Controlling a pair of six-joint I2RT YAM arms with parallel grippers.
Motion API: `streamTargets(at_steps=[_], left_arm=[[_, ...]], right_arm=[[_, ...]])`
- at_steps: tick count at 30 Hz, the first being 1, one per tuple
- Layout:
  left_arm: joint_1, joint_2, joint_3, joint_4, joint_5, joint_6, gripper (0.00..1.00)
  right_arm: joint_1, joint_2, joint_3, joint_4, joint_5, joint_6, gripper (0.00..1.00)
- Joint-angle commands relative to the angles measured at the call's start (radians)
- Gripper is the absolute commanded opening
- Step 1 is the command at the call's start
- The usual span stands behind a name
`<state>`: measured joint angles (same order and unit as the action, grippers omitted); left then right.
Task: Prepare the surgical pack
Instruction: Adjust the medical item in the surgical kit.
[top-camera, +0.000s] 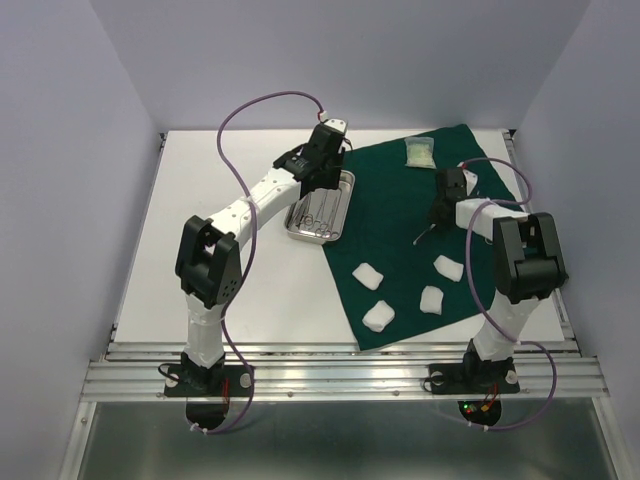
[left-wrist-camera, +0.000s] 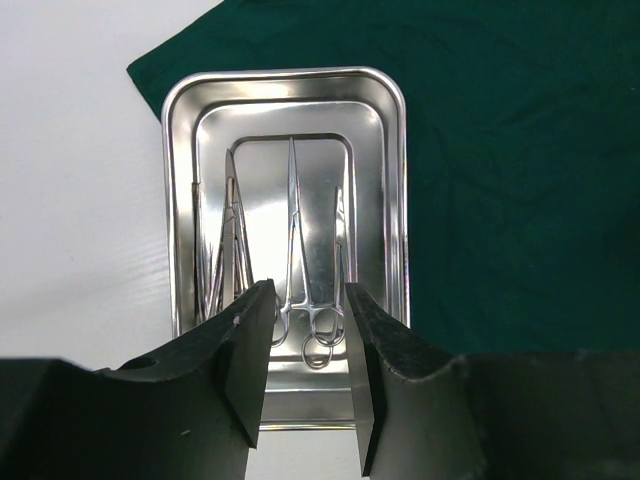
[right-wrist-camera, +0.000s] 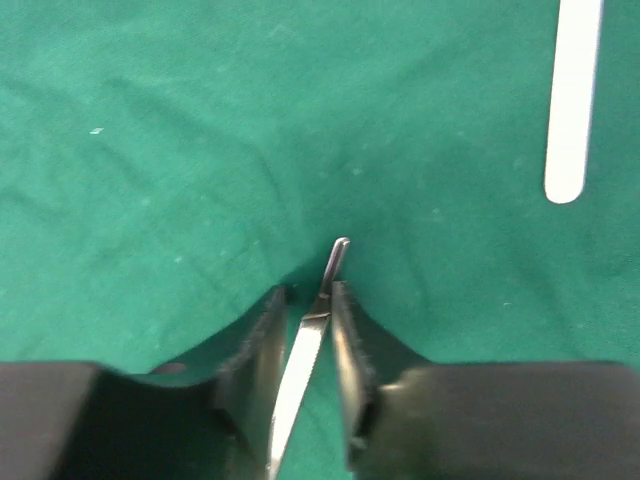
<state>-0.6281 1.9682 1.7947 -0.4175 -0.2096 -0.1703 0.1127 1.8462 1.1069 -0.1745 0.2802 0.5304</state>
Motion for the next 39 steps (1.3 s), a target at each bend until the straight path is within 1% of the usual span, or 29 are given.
streamTargets(at_steps=[1,2,3,9,11,12,17,22,29,32,33,35,36,37,39], left_arm=[[-0.004,-0.009,0.017,-0.003,-0.001,-0.005,0.45],[-0.004,-0.011,0.015,-0.004,-0.002,-0.005,0.45],[-0.004,-0.012,0.015,-0.004,-0.005,-0.003,0.45],[-0.004,-0.014,0.015,-0.007,-0.010,-0.005,0.45],[-0.004,-0.015,0.015,-0.004,-0.008,-0.005,0.45],[-0.004,-0.017,0.017,-0.006,-0.008,-0.005,0.45],[-0.004,-0.014,0.019,-0.007,-0.008,-0.005,0.45],[-0.004,-0.017,0.020,-0.010,-0.010,-0.005,0.45],[-0.004,-0.028,0.005,-0.006,-0.022,-0.005,0.45],[-0.004,-0.028,0.009,-0.007,-0.017,-0.006,0.45],[-0.004,-0.029,0.008,-0.010,-0.017,-0.008,0.45],[-0.004,-0.035,-0.001,-0.010,-0.019,-0.008,0.45],[-0.004,-0.041,-0.004,-0.009,-0.020,-0.009,0.45],[-0.004,-0.045,-0.009,-0.007,-0.019,-0.009,0.45],[-0.004,-0.049,-0.015,-0.006,-0.019,-0.011,0.45]], right_arm=[[0.016,0.044,0.027,-0.016,0.014,-0.029,0.24],[0.016,0.036,0.028,-0.019,0.031,-0.033,0.14],[0.025,0.030,0.027,-0.020,0.039,-0.035,0.11],[0.025,-0.022,0.022,-0.020,0.030,-0.047,0.04],[0.025,-0.050,0.021,-0.019,0.019,-0.049,0.04],[0.036,-0.070,0.018,-0.016,0.011,-0.049,0.01],[0.056,-0.097,0.024,-0.005,-0.022,-0.043,0.01],[0.102,-0.079,0.056,0.001,-0.047,-0.030,0.01],[0.120,-0.056,0.085,0.013,-0.084,-0.015,0.01],[0.120,-0.042,0.105,0.010,-0.072,-0.018,0.01],[0.120,-0.041,0.119,0.003,-0.014,-0.021,0.11],[0.111,-0.045,0.131,-0.023,0.058,-0.061,0.23],[0.093,-0.051,0.134,-0.036,0.083,-0.078,0.34],[0.044,-0.056,0.133,-0.034,0.080,-0.081,0.36],[-0.014,-0.073,0.120,-0.034,0.056,-0.081,0.37]])
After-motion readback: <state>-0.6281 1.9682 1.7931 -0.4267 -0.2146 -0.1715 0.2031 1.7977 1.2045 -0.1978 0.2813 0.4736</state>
